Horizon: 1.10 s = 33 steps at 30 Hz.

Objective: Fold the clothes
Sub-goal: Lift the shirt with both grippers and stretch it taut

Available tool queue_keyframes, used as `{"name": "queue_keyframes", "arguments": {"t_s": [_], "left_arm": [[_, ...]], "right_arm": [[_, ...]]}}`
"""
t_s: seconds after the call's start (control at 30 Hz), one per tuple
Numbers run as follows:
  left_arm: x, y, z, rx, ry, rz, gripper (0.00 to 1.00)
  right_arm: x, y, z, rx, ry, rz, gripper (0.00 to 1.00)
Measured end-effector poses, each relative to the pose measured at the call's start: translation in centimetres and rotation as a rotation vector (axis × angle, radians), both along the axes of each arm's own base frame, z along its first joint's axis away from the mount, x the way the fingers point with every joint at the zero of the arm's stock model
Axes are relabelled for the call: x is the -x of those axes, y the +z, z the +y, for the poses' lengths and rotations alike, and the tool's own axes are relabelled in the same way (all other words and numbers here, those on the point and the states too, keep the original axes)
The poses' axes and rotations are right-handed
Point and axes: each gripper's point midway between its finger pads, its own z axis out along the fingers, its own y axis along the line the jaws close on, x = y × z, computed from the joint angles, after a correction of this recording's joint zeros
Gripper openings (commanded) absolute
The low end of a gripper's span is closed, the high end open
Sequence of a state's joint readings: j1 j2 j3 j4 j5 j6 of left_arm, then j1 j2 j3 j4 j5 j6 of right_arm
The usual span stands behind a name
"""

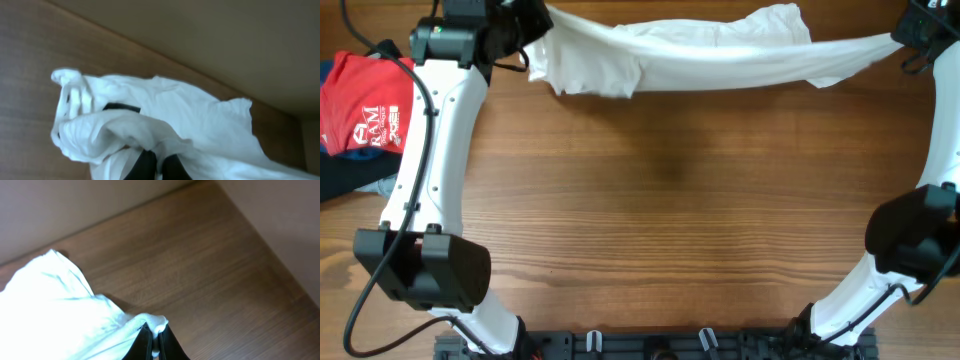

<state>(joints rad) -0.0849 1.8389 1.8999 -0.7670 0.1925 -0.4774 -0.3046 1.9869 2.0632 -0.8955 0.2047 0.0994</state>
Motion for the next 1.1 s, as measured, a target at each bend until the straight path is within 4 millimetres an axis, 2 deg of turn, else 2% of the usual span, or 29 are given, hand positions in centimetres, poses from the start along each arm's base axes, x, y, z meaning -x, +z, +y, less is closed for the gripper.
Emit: {"name": "queue_keyframes", "arguments": {"t_s": [0.03,0.07,0.13,0.17,0.2,0.27,0.33,0.43,0.53,0.63,0.7,0.73,0.8,0.9,1.0,1.03,1.07,1.1], "left_arm": [[-0.4,0.7,0.1,0.001,0.002,-0.032,0.04],[-1.0,2.4,0.4,0.006,0.007,-0.098,0.04],[-0.4,6.1,0.6,0.011,0.01,-0.199,0.04],[0.3,7.8,0.7,0.014,0.01,-0.236,0.04],[1.9,10.6,0.8,0.018,0.01,-0.294,0.04],[4.9,14.8,1.0,0.025,0.01,-0.378,0.04],[8.2,18.8,1.3,0.031,0.011,-0.47,0.04],[11.8,22.5,2.0,0.027,0.035,-0.56,0.04],[13.1,23.4,3.0,0.004,0.085,-0.584,0.04],[12.1,22.0,3.4,-0.013,0.108,-0.54,0.04],[10.4,19.9,3.5,-0.025,0.115,-0.479,0.04],[8.8,17.7,3.4,-0.034,0.116,-0.417,0.04],[6.1,13.7,3.3,-0.047,0.113,-0.316,0.04],[1.9,7.4,2.9,-0.063,0.107,-0.185,0.04],[-3.8,2.2,2.3,-0.062,0.098,-0.172,0.04],[-6.5,0.7,2.0,-0.056,0.098,-0.215,0.04],[-9.6,0.0,1.6,-0.044,0.1,-0.308,0.04],[-11.7,-0.2,1.4,-0.032,0.102,-0.392,0.04]], "right_arm": [[0.2,1.0,0.0,0.008,-0.001,-0.021,0.04],[0.5,2.8,0.1,0.021,-0.001,-0.061,0.04],[1.5,7.4,0.4,0.055,-0.002,-0.168,0.04],[2.6,11.0,0.8,0.082,-0.001,-0.252,0.04],[3.7,13.5,1.1,0.102,0.0,-0.307,0.04],[6.3,18.5,1.9,0.143,-0.001,-0.421,0.04],[8.6,22.0,2.6,0.171,0.0,-0.5,0.04],[10.4,24.8,3.1,0.196,-0.003,-0.574,0.04],[10.7,25.9,3.2,0.208,-0.002,-0.614,0.04],[10.0,25.5,3.7,0.187,0.032,-0.609,0.04],[8.6,24.0,3.7,0.162,0.059,-0.579,0.04],[7.5,22.8,3.7,0.145,0.073,-0.553,0.04],[5.0,19.4,3.6,0.097,0.107,-0.479,0.05],[0.3,12.1,3.5,-0.001,0.161,-0.345,0.04],[-5.1,5.5,3.1,-0.069,0.207,-0.309,0.04],[-6.8,4.4,2.7,-0.077,0.208,-0.333,0.04],[-9.3,3.2,2.2,-0.087,0.202,-0.397,0.04],[-10.5,3.4,2.0,-0.101,0.188,-0.46,0.04]]}}
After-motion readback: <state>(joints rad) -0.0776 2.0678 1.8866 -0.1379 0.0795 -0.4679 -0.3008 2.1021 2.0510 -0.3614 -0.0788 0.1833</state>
